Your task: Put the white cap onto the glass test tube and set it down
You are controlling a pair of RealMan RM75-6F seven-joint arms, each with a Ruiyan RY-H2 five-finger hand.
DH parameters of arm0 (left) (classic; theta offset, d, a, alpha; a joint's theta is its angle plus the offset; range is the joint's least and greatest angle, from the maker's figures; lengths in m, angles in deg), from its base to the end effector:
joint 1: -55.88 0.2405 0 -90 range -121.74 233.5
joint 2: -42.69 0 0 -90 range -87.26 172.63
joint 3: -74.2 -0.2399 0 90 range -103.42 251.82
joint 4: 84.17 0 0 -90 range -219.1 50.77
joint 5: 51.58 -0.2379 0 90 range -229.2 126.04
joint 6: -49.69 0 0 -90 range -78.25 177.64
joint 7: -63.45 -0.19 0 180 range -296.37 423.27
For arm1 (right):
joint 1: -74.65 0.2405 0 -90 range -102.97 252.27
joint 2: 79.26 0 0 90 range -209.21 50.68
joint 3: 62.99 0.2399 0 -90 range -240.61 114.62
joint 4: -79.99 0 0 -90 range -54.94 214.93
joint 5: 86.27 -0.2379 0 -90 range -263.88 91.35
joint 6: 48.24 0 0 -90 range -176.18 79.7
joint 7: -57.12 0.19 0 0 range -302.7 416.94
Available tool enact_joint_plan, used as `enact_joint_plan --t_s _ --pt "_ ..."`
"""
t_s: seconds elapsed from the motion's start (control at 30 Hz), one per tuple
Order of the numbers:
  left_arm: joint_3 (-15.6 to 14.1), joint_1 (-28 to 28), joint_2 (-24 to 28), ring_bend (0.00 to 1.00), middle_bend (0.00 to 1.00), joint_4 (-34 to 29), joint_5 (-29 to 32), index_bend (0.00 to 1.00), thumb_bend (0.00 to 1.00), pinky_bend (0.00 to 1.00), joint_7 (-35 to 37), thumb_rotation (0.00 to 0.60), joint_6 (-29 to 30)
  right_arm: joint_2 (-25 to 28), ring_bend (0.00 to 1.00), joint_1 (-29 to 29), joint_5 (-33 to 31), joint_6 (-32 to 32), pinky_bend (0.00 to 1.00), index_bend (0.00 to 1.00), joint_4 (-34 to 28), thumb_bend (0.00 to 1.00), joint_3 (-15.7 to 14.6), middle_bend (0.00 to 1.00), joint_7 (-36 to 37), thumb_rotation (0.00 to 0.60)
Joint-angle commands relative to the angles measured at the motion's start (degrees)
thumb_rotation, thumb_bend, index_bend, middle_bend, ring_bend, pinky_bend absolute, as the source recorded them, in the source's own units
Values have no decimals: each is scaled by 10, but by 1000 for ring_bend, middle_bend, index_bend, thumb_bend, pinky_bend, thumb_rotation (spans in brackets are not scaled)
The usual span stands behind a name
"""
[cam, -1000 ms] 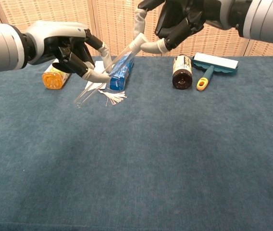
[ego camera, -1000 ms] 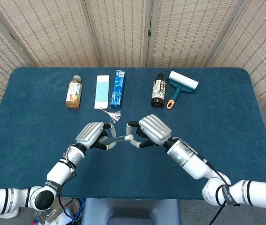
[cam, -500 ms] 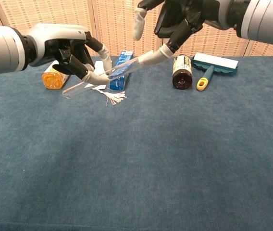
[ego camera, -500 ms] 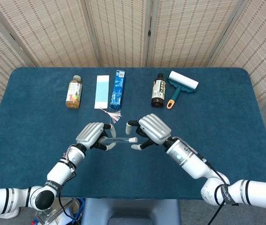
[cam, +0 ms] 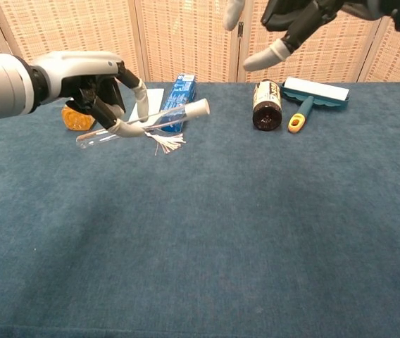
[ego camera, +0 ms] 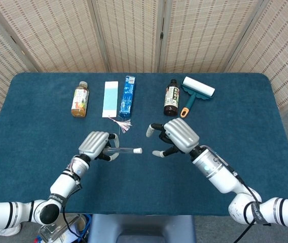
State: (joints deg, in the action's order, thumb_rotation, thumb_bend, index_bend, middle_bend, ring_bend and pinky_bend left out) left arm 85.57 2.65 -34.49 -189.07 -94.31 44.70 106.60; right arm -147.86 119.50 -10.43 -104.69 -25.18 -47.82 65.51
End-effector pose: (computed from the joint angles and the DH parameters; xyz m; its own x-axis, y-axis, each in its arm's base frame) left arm -0.0571 0.3719 -0.0243 0.2460 0.3933 0.8859 0.9451 -0.3002 -0.1291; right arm -0.0311 -0.3659 0.0398 0.0994 -0.3071 0.9465 -0.8408 -0.5346 -0.0852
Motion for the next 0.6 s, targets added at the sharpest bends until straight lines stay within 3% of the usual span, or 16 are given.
enact_joint_plan --t_s 0.03,0.6 --pt "-19 -14 -33 1000 1000 36 8 676 380 1000 -54 600 21 17 1000 -14 7 -12 1000 431 -4 66 -3 1000 10 600" --pt "-33 -65 -163 1000 1000 156 68 671 380 1000 -207 600 32 48 1000 -47 22 -33 1000 431 4 66 -11 1000 40 600"
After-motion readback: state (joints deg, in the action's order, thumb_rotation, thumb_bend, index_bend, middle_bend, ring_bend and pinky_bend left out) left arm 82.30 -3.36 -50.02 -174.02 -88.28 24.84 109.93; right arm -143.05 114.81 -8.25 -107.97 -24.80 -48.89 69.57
